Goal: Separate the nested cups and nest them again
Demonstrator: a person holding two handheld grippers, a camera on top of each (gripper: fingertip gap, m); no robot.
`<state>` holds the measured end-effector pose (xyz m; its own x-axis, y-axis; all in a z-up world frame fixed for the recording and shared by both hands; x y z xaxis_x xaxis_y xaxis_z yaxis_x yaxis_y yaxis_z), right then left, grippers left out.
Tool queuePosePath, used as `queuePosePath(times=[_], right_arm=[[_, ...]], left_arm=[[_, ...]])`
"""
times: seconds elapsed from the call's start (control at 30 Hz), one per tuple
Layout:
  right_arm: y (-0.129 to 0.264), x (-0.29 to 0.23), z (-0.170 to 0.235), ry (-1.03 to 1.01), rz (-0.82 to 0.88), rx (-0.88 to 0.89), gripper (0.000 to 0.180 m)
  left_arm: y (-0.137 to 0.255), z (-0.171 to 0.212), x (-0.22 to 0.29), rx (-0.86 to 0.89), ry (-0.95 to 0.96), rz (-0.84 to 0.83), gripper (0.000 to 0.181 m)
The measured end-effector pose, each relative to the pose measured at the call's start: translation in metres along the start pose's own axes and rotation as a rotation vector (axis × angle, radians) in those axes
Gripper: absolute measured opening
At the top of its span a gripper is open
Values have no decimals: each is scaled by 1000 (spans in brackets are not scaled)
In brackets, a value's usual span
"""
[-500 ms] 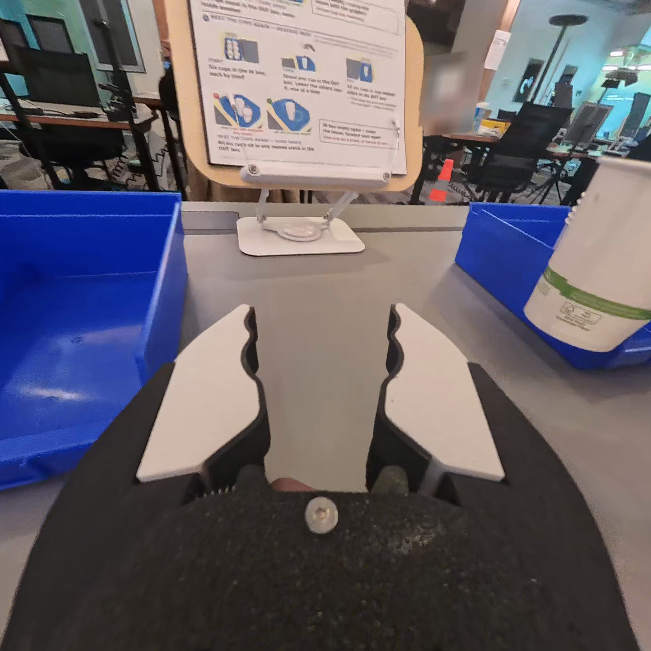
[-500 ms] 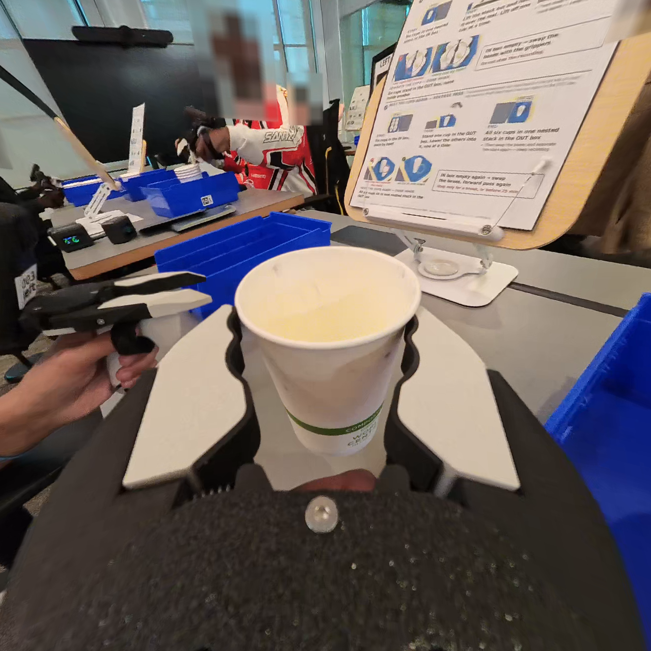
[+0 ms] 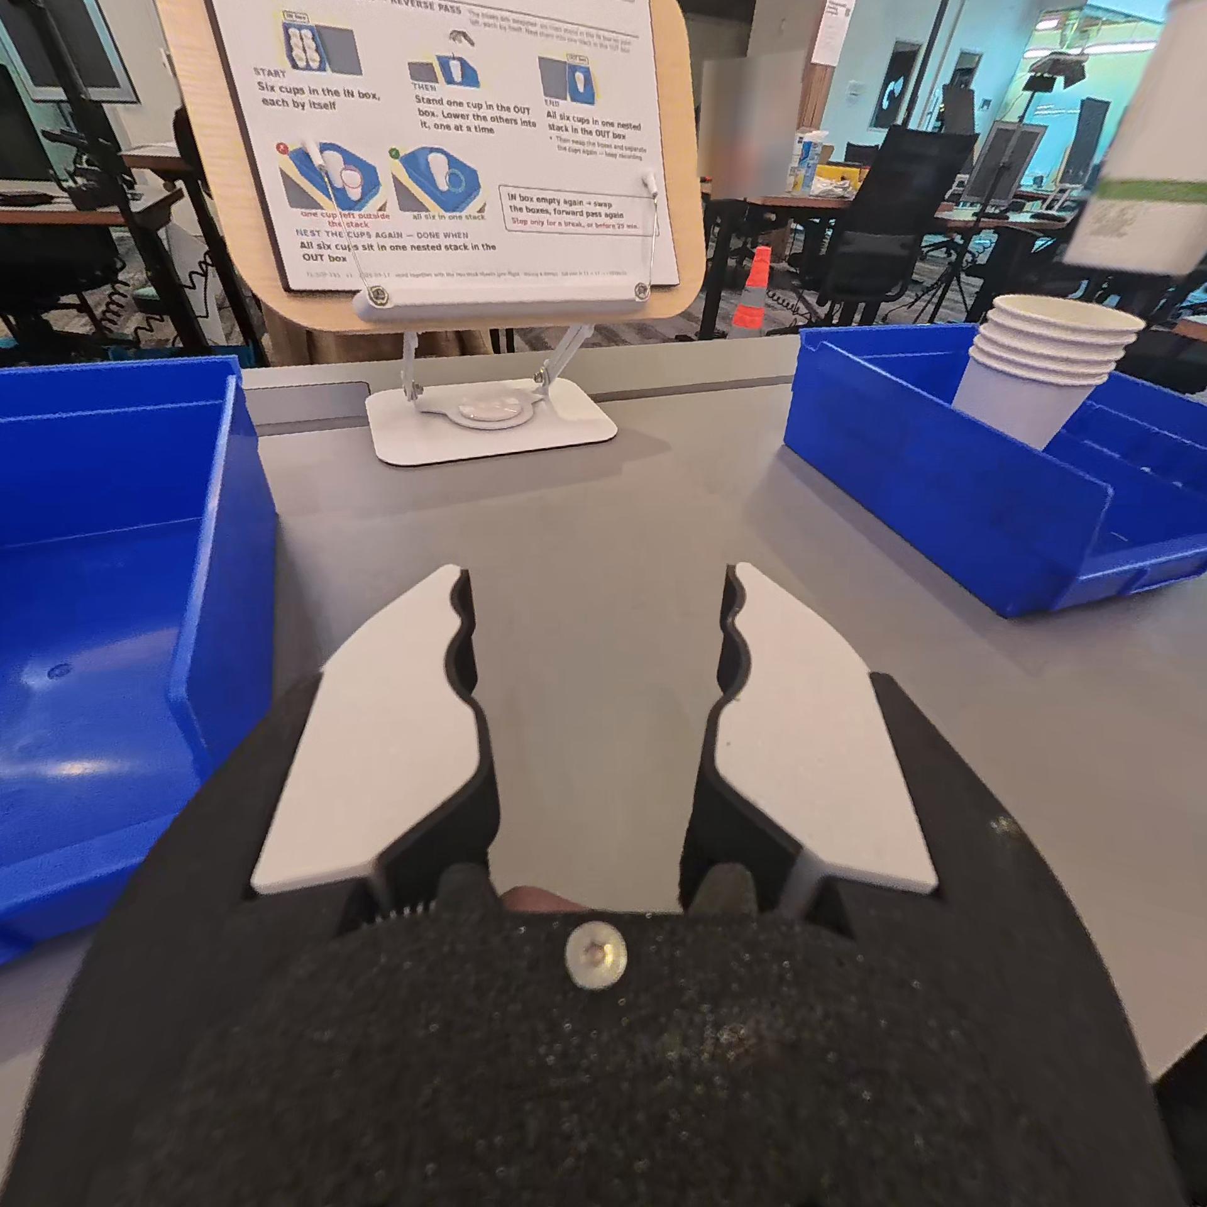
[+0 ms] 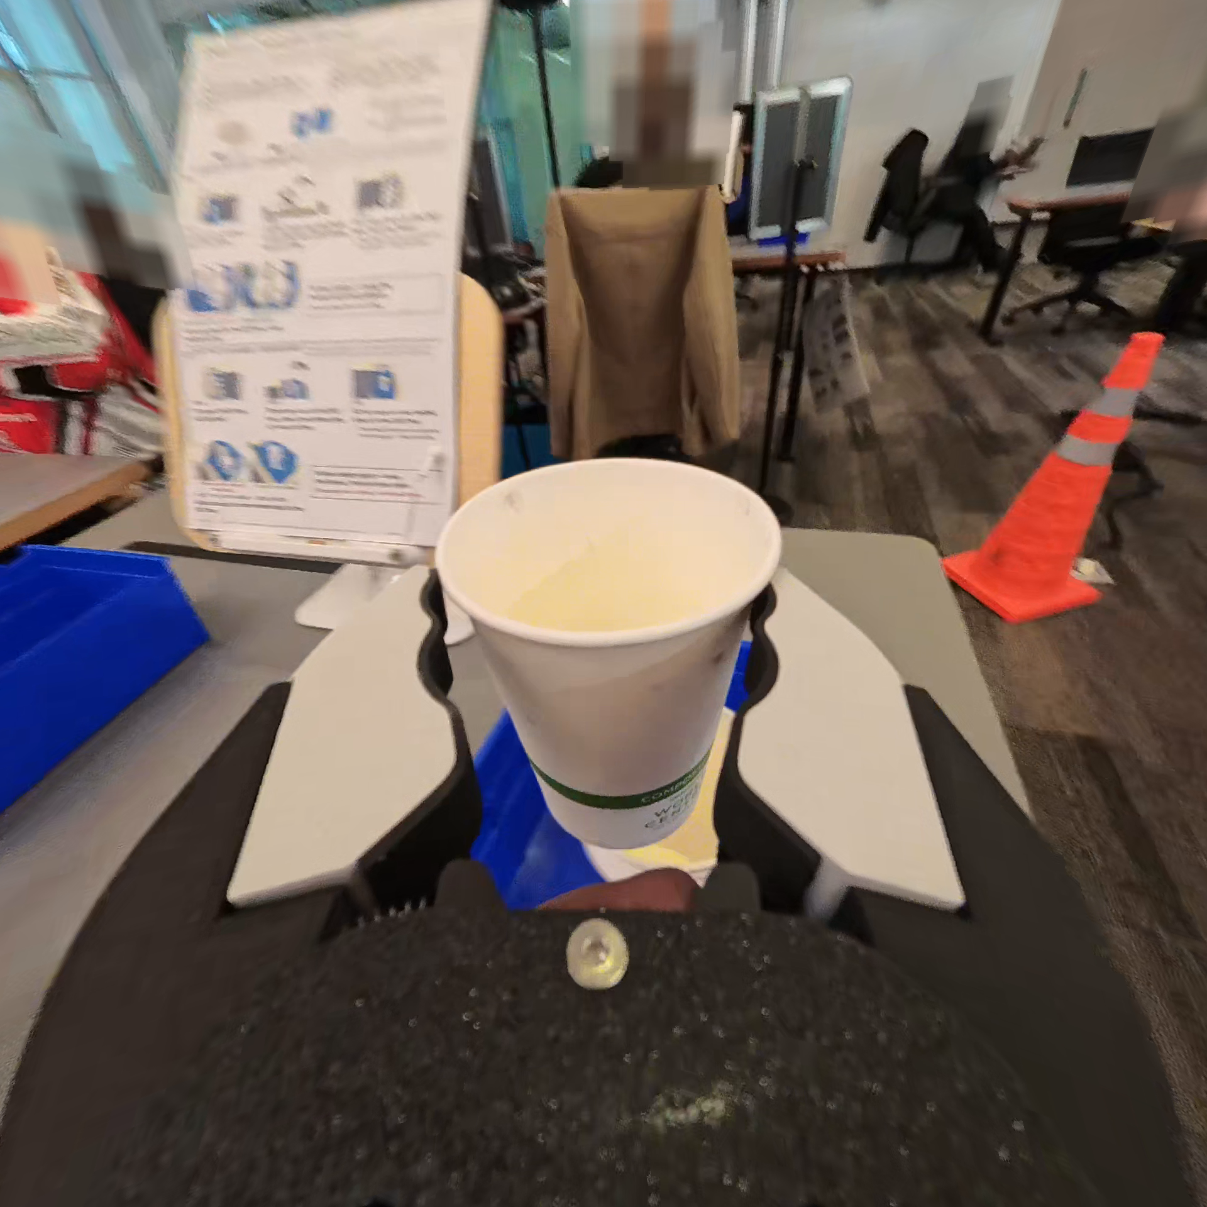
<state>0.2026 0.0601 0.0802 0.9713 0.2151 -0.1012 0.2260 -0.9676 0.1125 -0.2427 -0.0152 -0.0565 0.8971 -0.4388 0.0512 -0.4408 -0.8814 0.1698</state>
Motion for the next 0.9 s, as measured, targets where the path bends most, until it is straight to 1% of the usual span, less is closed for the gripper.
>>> queuePosePath(times=[0.1,0.17,0.27,0.43,0.67,0.73,0.9], right_arm=[[-18,21,18,5,39,-61,89],[-26,24,33,-23,24,-101,89],[-33,28,53,-20,49,-136,90],[-32,27,70,19,76,-189,90],[-32,25,93,58,45,-264,91],[-31,26,100,68,41,-279,95],[-27,28,104,85,51,-261,91]], left_arm=[[0,0,3,-3,1,19,72],[-1,2,4,-13,-7,28,72],[-2,4,6,-26,-9,38,72],[-3,4,7,-32,9,61,72],[-5,8,11,-51,8,83,73],[-5,9,12,-53,6,86,73],[-7,14,16,-72,1,96,73]])
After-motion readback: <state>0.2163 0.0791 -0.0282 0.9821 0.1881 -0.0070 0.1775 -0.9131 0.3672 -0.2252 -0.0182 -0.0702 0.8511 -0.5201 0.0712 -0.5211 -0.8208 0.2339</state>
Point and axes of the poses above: each gripper's, where its closed fingertips meet, y back along the fingers, z out of its underside, x = y × z across the jaws, the point moved 6 cm from there along y, back along the fingers, and after that the axes turned 3 degrees about -z, right-handed, at the moved point
